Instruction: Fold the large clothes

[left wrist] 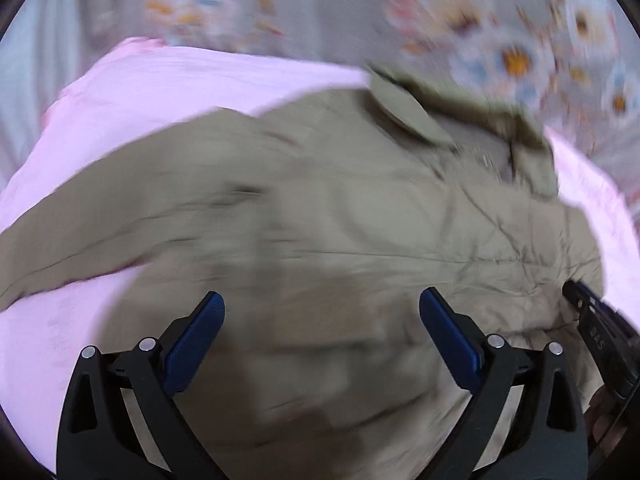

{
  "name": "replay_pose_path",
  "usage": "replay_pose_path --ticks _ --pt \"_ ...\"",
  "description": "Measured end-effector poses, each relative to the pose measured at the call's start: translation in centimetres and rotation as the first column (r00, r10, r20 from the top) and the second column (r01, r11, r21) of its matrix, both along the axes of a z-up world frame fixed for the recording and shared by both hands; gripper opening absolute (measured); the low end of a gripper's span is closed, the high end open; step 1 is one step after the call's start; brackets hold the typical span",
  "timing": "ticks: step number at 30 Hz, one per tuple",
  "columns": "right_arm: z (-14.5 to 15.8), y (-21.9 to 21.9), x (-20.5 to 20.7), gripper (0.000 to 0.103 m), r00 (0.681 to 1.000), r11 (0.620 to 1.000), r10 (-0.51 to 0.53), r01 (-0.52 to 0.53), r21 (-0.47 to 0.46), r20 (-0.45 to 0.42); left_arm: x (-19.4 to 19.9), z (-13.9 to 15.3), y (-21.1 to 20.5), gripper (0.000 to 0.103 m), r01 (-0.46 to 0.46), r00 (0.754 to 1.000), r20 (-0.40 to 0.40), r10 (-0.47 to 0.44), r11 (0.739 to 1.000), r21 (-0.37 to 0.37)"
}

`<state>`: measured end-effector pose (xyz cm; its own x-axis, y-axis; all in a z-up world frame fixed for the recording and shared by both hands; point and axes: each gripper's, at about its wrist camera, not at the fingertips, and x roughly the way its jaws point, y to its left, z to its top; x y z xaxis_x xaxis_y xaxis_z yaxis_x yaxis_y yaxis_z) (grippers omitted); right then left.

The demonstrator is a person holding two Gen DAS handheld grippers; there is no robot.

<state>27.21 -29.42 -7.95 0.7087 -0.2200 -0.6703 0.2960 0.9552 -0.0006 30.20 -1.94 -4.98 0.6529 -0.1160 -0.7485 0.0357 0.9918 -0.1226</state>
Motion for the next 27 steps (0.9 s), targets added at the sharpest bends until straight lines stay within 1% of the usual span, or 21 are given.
replay_pose_path --ticks 2,3,4,5,6,8,9,11,12,13,15,17,19,20,21,22,23,24,25,26,27 --pt "1.2 2.5 -1.8 0.016 0.998 0.999 0.041 -0.041 0.012 0.040 -1.2 1.0 5.3 0.098 -0.072 0.997 -0.006 0.072 0.997 -0.038" --pt "1.6 4.2 -2.9 0.022 0.995 0.997 0.074 -0.074 0.010 0.061 -1.7 1.2 8.0 0.098 -0.117 0.993 -0.015 0.116 0.991 -0.061" --pt "1.8 5.4 -3.7 0.029 0.993 0.995 0.096 -0.097 0.011 0.071 -2.2 1.1 11.5 0.098 -0.181 0.983 -0.036 0.178 0.979 -0.090" --pt "1.8 7.0 -4.7 0.031 0.989 0.992 0.127 -0.128 0.014 0.080 -2.4 0.9 14.2 0.098 -0.227 0.973 -0.057 0.221 0.967 -0.113" --pt "1.8 8.2 -5.5 0.034 0.985 0.988 0.151 -0.153 0.017 0.083 -2.8 0.5 17.3 0.098 -0.282 0.959 -0.080 0.273 0.949 -0.140" --pt "1.6 10.2 -7.1 0.036 0.977 0.980 0.194 -0.197 0.028 0.085 -3.7 -0.6 23.6 0.097 -0.412 0.910 -0.125 0.395 0.895 -0.172" --pt "1.5 11.2 -8.0 0.039 0.974 0.976 0.211 -0.215 0.033 0.086 -4.2 -1.3 26.9 0.097 -0.483 0.874 -0.152 0.461 0.856 -0.183" --pt "1.2 12.6 -9.6 0.043 0.970 0.973 0.224 -0.228 0.032 0.092 -4.9 -2.3 30.8 0.097 -0.557 0.830 -0.195 0.523 0.801 -0.222" --pt "1.0 13.1 -10.5 0.045 0.968 0.971 0.231 -0.235 0.039 0.094 -5.3 -3.0 33.0 0.097 -0.594 0.804 -0.223 0.552 0.761 -0.261" --pt "0.8 13.4 -11.1 0.045 0.968 0.970 0.232 -0.237 0.047 0.093 -5.6 -3.4 34.2 0.096 -0.613 0.790 -0.235 0.566 0.734 -0.291" --pt "0.2 13.7 -12.3 0.045 0.970 0.970 0.226 -0.233 0.075 0.091 -5.7 -3.6 35.2 0.096 -0.617 0.787 -0.232 0.572 0.711 -0.339" --pt "-0.4 13.7 -12.7 0.045 0.972 0.968 0.223 -0.230 0.099 0.079 -5.1 -3.6 35.3 0.097 -0.620 0.783 -0.231 0.578 0.698 -0.358" --pt "-1.2 13.7 -13.1 0.045 0.976 0.970 0.211 -0.216 0.109 0.055 -4.5 -3.6 35.2 0.096 -0.630 0.775 -0.229 0.589 0.689 -0.359" --pt "-1.4 13.7 -13.3 0.045 0.977 0.971 0.209 -0.213 0.110 0.047 -4.3 -3.6 35.4 0.086 -0.627 0.777 -0.223 0.589 0.689 -0.363" --pt "-1.4 13.6 -13.6 0.045 0.978 0.972 0.204 -0.208 0.110 0.048 -3.8 -3.4 35.1 0.077 -0.622 0.781 -0.221 0.584 0.698 -0.356" --pt "-1.4 13.4 -13.9 0.045 0.978 0.973 0.200 -0.204 0.111 0.052 -3.6 -3.3 35.5 0.053 -0.616 0.786 -0.221 0.577 0.704 -0.352" --pt "-1.3 13.3 -14.2 0.045 0.979 0.973 0.197 -0.203 0.111 0.058 -3.1 -3.2 35.3 0.030 -0.604 0.796 -0.230 0.559 0.712 -0.359" --pt "-1.1 13.2 -14.5 0.045 0.979 0.974 0.193 -0.199 0.111 0.063 -3.0 -3.1 35.3 0.022 -0.604 0.797 -0.239 0.555 0.714 -0.354" --pt "-1.0 13.1 -14.9 0.045 0.980 0.974 0.190 -0.197 0.111 0.067 -3.0 -2.7 35.3 0.008 -0.599 0.800 -0.234 0.552 0.719 -0.352" --pt "-0.9 13.0 -15.0 0.045 0.980 0.974 0.189 -0.196 0.113 0.070 -2.7 -1.9 34.9 0.005 -0.583 0.812 -0.217 0.542 0.731 -0.354" --pt "-0.8 12.7 -15.4 0.045 0.980 0.974 0.185 -0.193 0.115 0.074 -2.4 -0.8 34.3 0.004 -0.565 0.824 -0.193 0.533 0.747 -0.350"
